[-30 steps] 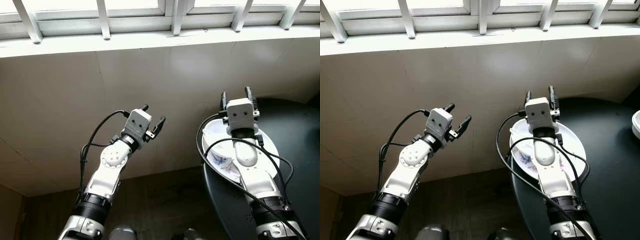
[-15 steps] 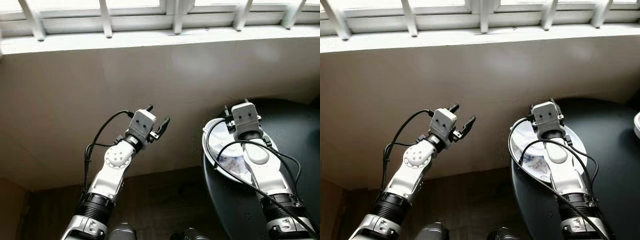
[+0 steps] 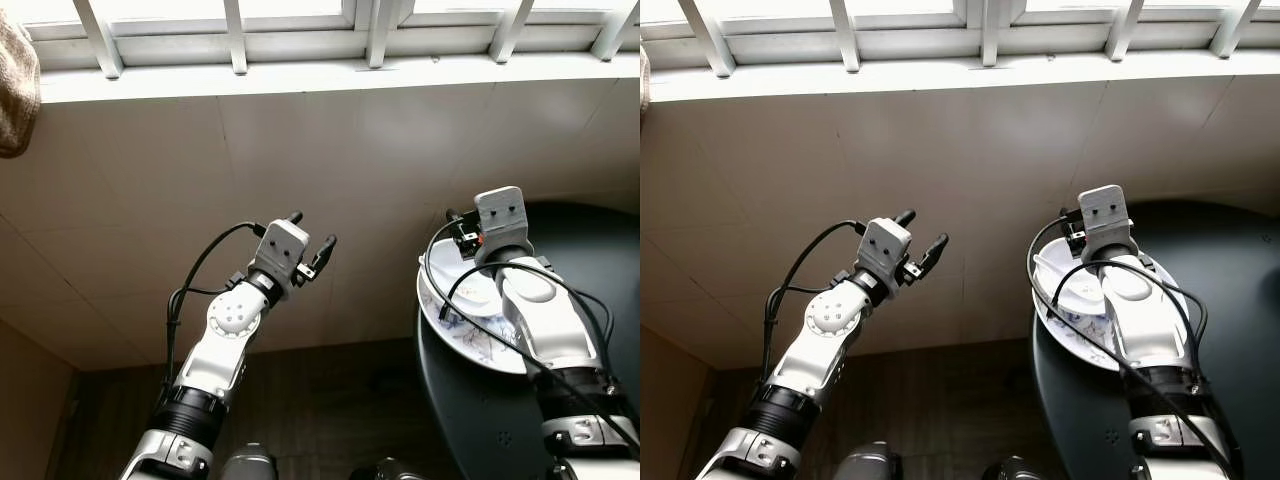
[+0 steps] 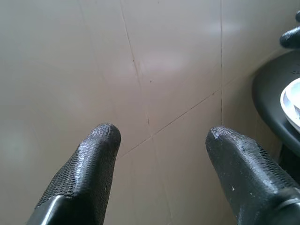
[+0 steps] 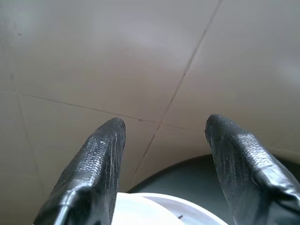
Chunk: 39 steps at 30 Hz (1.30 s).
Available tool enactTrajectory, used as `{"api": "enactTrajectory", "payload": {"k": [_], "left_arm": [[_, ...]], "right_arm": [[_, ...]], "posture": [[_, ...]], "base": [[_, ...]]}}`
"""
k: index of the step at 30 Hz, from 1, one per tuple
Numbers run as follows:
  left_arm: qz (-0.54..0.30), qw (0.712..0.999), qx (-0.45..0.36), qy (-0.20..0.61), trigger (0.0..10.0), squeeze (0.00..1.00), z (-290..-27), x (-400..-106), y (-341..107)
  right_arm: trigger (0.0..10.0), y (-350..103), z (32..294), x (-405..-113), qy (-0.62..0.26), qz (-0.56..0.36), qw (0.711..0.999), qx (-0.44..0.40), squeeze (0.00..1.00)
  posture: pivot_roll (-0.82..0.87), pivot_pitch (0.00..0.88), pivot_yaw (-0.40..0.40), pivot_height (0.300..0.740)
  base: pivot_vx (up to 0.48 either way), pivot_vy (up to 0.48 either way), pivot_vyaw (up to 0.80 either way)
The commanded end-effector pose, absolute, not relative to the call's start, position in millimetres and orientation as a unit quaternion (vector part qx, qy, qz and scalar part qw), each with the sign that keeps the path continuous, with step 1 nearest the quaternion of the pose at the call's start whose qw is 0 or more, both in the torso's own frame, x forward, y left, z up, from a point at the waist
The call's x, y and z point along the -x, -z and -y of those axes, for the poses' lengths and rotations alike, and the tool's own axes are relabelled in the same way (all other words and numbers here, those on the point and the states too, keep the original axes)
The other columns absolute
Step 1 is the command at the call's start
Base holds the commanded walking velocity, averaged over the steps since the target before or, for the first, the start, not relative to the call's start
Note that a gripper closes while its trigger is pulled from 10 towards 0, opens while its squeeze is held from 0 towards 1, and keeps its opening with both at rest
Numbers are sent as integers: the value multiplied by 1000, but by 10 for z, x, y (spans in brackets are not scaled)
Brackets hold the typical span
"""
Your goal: Kitchen organization
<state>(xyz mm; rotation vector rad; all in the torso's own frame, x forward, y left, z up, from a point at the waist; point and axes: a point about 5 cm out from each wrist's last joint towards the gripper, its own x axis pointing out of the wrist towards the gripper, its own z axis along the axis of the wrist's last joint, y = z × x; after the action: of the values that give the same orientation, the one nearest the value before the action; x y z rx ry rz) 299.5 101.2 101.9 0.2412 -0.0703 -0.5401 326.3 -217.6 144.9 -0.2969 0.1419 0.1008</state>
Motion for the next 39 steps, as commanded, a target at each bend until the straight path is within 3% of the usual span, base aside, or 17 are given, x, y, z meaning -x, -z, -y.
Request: {"api": "enactTrajectory", "payload": {"k": [1,7,10,12,16,22,25,30,39], "left_arm": [[38,954,-123,270,10000,0,-1002,-3010,-1038],[37,954,-123,271,10000,0,-998,-3011,-1032],[37,954,-123,269,10000,0,-1000,-3012,-1032],[37,955,-125,268,10000,0,-1000,-3012,-1033],[37,955,-126,267,10000,0,-1007,-3012,-1034],[36,954,-125,269,10000,0,-998,-3008,-1030],[42,956,-115,266,10000,0,-998,-3011,-1050],[35,959,-103,262,10000,0,-997,-3023,-1048],[36,958,-101,264,10000,0,-983,-3021,-1050]], "right_arm": [[10000,-1618,2197,-3285,-67,-68,985,144,0],[10000,-1813,2167,-3289,-90,-62,983,150,0],[10000,-1785,2005,-3255,-122,-54,975,176,0],[10000,-1533,1770,-3160,-169,-74,956,226,0],[10000,-1270,1648,-3042,-195,-119,945,236,0],[10000,-1135,1687,-3011,-157,-139,944,253,0],[10000,-1270,1710,-3073,-119,-91,961,233,0],[10000,-1351,1718,-3114,-96,-58,957,268,0],[10000,-1318,1622,-3100,-91,-44,957,271,0]], "posture": [[130,0,-50,740],[126,0,-54,740],[130,0,-57,740],[138,0,-58,740],[140,0,-58,740],[134,0,-56,740],[132,0,-54,740],[134,0,-56,740],[136,0,-62,740]], "base": [[0,0,0],[0,0,0],[0,0,0],[0,0,0],[0,0,0],[0,0,0],[0,0,0],[0,0,0],[0,428,0]]}}
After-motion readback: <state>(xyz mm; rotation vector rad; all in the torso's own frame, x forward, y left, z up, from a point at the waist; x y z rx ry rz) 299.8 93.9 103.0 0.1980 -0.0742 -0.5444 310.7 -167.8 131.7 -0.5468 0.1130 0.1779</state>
